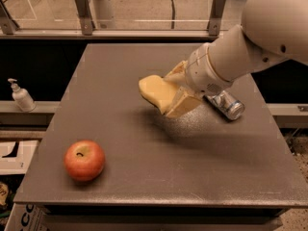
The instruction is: Move sponge near apple
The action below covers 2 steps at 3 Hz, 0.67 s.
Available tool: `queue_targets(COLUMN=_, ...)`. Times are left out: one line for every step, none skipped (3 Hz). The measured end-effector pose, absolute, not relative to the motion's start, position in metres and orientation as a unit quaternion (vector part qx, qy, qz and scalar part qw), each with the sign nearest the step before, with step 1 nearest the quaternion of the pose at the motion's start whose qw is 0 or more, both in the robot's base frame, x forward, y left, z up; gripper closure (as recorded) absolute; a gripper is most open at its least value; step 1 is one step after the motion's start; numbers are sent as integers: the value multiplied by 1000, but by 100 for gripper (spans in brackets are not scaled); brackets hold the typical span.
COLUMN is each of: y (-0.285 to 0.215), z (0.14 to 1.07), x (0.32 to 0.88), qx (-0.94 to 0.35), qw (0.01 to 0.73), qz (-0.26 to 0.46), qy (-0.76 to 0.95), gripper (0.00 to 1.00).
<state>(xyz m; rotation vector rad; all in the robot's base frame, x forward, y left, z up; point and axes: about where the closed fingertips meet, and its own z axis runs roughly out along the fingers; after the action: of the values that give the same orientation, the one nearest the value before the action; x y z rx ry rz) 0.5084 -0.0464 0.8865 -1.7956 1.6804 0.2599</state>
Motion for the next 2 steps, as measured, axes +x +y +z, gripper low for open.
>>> queue_targets(y=-46, z=863, x=488, qx=-712, qw=290, qz=83, qy=634, gripper=100)
queue_targets(y=-41, z=842, x=468, qx=-727, qw=266, qz=91, qy=627, gripper=100)
